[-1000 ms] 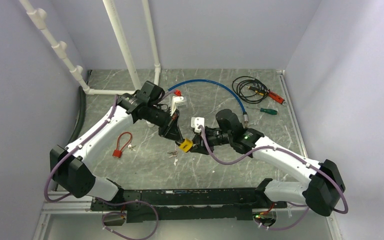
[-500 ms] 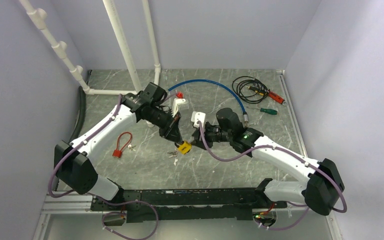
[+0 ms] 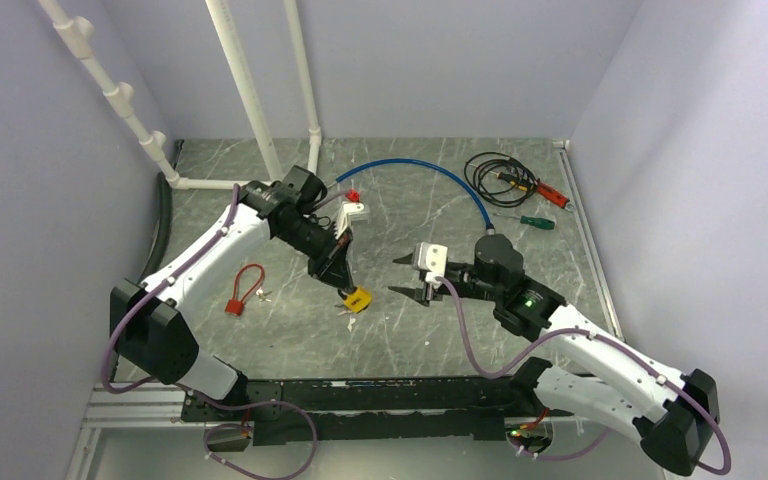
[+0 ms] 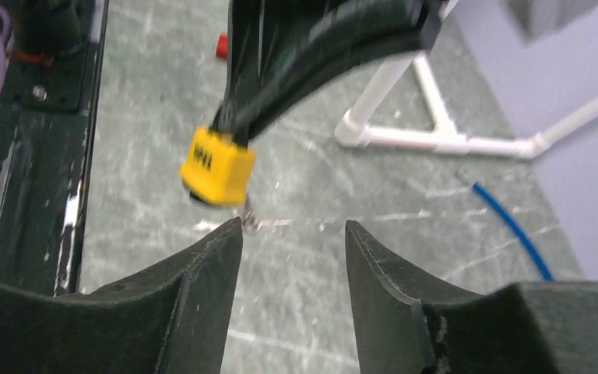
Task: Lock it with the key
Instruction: Place the key at the center of the board, then place the lock at the center of the board.
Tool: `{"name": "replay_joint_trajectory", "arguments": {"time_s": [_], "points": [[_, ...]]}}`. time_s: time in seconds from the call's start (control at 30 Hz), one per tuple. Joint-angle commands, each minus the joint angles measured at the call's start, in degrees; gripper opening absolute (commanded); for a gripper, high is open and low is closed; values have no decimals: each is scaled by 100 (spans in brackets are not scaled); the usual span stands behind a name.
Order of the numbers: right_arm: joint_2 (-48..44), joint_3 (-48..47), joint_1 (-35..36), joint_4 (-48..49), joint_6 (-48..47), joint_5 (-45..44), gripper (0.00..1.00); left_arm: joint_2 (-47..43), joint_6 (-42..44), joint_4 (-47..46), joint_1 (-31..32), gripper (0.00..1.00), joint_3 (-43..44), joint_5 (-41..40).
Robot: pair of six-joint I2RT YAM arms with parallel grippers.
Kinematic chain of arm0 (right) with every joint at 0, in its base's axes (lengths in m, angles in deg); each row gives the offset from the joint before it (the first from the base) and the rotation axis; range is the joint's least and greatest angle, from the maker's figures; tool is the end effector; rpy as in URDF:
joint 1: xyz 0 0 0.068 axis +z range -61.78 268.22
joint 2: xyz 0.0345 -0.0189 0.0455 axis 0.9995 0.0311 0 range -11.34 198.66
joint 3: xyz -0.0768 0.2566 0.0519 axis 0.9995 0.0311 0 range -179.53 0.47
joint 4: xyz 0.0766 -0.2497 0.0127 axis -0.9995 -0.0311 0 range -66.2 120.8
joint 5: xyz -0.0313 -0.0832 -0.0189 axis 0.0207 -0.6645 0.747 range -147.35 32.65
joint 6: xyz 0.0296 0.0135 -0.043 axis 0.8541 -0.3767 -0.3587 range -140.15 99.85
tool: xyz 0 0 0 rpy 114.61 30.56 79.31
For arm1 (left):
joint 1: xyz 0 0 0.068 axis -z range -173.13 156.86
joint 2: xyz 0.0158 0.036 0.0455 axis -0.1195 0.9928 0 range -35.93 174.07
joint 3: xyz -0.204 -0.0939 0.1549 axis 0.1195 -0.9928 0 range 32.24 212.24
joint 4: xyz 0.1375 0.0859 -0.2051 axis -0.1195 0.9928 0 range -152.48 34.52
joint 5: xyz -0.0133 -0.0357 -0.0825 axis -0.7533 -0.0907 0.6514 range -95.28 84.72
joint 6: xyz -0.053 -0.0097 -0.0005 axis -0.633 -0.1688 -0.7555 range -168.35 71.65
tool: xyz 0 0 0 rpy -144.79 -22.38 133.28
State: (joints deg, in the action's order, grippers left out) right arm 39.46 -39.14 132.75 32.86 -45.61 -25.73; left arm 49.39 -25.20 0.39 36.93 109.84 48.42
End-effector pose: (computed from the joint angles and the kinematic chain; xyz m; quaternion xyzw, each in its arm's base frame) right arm 0.1352 0.1593 0.3129 -0.5648 0.4986 0.3079 0.5811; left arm 0.2287 -0.1655 0.3135 0.4620 0.7522 -0.4534 0.1233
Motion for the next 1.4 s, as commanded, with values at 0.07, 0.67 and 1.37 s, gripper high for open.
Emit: {"name": "replay_joint_trajectory", "arguments": {"time_s": [0.07, 0.67, 1.37], "points": [[-369, 242, -104, -918, -42, -363, 59, -270, 1608, 1286, 8, 0, 276, -205], [-583, 270, -591, -1656, 504, -991, 75, 753, 3728, 1823, 78, 6, -110, -1852], [-462, 75, -1105, -1786, 533, -856, 79, 2092, 4087, 932, 122, 9, -362, -2412]]}}
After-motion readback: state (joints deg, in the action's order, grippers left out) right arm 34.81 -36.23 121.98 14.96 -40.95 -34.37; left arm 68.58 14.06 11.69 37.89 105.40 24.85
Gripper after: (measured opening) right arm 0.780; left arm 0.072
